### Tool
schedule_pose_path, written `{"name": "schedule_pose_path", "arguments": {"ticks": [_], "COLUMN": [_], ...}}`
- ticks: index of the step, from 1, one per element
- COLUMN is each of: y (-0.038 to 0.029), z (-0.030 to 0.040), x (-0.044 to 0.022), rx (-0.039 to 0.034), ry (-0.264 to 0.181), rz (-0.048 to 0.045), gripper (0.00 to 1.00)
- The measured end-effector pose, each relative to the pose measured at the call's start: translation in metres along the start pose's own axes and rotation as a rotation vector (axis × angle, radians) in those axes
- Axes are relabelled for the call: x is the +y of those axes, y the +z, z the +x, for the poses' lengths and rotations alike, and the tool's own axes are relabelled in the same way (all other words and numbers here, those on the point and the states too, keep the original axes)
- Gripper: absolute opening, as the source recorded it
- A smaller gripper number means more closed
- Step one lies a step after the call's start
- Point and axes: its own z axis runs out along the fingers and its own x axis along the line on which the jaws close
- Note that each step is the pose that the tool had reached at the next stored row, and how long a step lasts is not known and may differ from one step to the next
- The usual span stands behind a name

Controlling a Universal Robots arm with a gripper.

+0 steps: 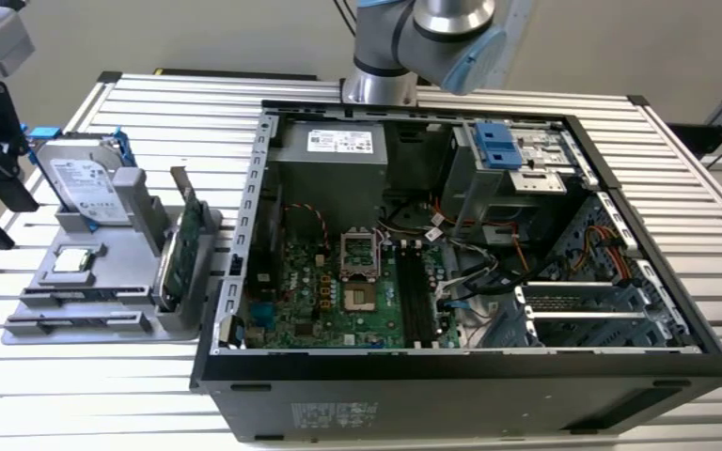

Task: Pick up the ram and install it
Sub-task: 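Pick up the ram and move it above insertion slot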

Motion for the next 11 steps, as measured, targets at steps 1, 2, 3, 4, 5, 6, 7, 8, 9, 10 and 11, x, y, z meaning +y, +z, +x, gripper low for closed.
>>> {"name": "schedule_pose_path", "arguments": {"ticks": [1, 2, 3, 4, 5, 6, 7, 8, 9, 10, 11], "y": [0.0007, 0.0016, 0.0023, 0.003, 0.0037, 0.0043, 0.005, 0.0056, 0.0063, 0.0071, 0.0077], "z": [0.0004, 0.0009, 0.0013, 0.0016, 0.0019, 0.0021, 0.0023, 0.0024, 0.0025, 0.0027, 0.0028], "x": [0.0, 0.0, 0.0, 0.0, 0.0, 0.0, -0.0001, -0.0001, -0.0001, -0.0001, -0.0001], "rx": [-0.0001, -0.0001, -0.0001, -0.0001, -0.0001, -0.0001, -0.0002, -0.0002, -0.0002, -0.0001, -0.0002], "ry": [0.0, 0.0, 0.0, 0.0, 0.0, 0.0, 0.0, 0.0, 0.0, 0.0, 0.0], "rz": [0.0, 0.0001, 0.0001, 0.0002, 0.0001, 0.0002, 0.0002, 0.0002, 0.0003, 0.0002, 0.0002], "gripper": [1.0, 1.0, 1.0, 1.0, 1.0, 1.0, 1.0, 1.0, 1.0, 1.0, 1.0]}}
